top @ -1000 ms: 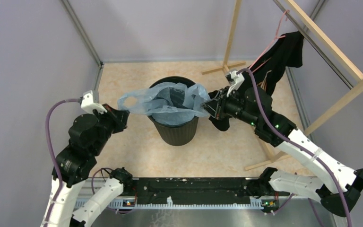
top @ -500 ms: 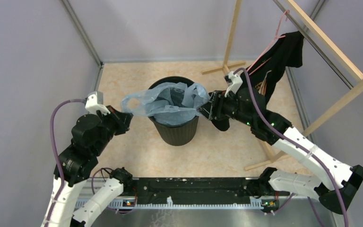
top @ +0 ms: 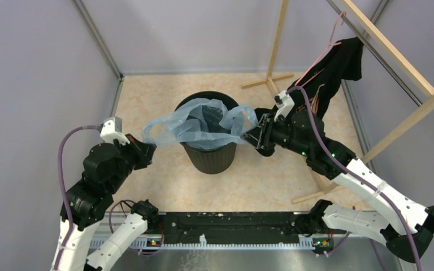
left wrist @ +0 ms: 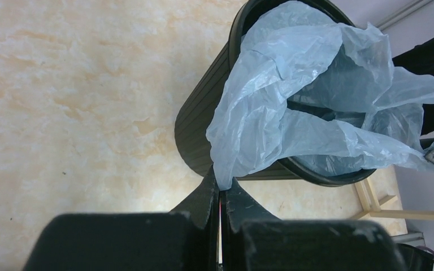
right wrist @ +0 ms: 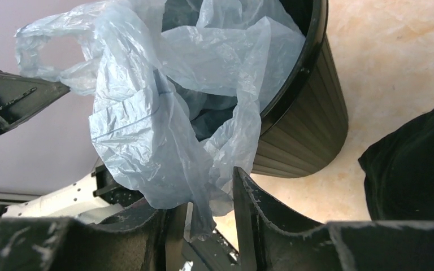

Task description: Put the trash bags into the trash bin

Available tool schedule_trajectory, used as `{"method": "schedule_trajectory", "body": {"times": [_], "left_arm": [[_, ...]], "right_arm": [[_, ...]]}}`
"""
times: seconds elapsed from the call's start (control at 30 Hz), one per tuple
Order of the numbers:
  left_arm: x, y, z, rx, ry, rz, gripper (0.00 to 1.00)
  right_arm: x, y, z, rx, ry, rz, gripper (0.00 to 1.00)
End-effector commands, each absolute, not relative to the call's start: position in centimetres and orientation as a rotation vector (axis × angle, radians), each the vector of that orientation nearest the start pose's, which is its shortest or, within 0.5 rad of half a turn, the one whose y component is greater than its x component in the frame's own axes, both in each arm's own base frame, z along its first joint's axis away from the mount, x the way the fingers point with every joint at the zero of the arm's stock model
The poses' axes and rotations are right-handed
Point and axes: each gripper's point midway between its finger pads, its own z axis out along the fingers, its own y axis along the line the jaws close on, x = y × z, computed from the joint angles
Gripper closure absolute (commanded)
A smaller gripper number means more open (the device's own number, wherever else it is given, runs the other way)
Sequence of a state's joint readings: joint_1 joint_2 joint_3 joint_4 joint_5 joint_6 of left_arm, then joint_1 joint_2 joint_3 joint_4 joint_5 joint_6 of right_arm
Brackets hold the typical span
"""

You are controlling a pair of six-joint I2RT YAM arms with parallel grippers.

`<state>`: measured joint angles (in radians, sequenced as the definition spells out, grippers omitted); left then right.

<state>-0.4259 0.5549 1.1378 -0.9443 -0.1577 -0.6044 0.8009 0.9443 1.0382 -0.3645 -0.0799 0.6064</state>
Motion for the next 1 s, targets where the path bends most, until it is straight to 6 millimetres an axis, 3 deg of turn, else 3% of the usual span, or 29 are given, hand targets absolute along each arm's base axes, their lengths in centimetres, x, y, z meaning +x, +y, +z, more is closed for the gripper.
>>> {"method": "schedule_trajectory", "body": {"times": [0.0,0.27,0.57,0.9,0.97], "left_arm": [[16.0,-7.1,31.7,-0.288,1.945,-0.555,1.0],[14.4,-8.0,30.6,-0.243,1.969,-0.635,1.0],[13.6,-7.4,27.0,-0.269,2.069,-0.581,1.0],[14.7,-6.1,23.5,-0.385,2.127,-0.464,1.0],[15.1,-6.2,23.1,-0.397,2.123,-0.463,1.0]], "right_arm": [[19.3,26.9,31.2,-0.271,1.951,1.11,0.65],[18.0,27.4,30.6,-0.313,1.971,1.176,0.62],[17.7,26.3,28.2,-0.278,2.012,1.134,0.62],[19.3,25.2,25.4,-0.261,2.036,0.982,0.99],[19.9,25.1,25.0,-0.262,2.033,0.948,1.0]]}}
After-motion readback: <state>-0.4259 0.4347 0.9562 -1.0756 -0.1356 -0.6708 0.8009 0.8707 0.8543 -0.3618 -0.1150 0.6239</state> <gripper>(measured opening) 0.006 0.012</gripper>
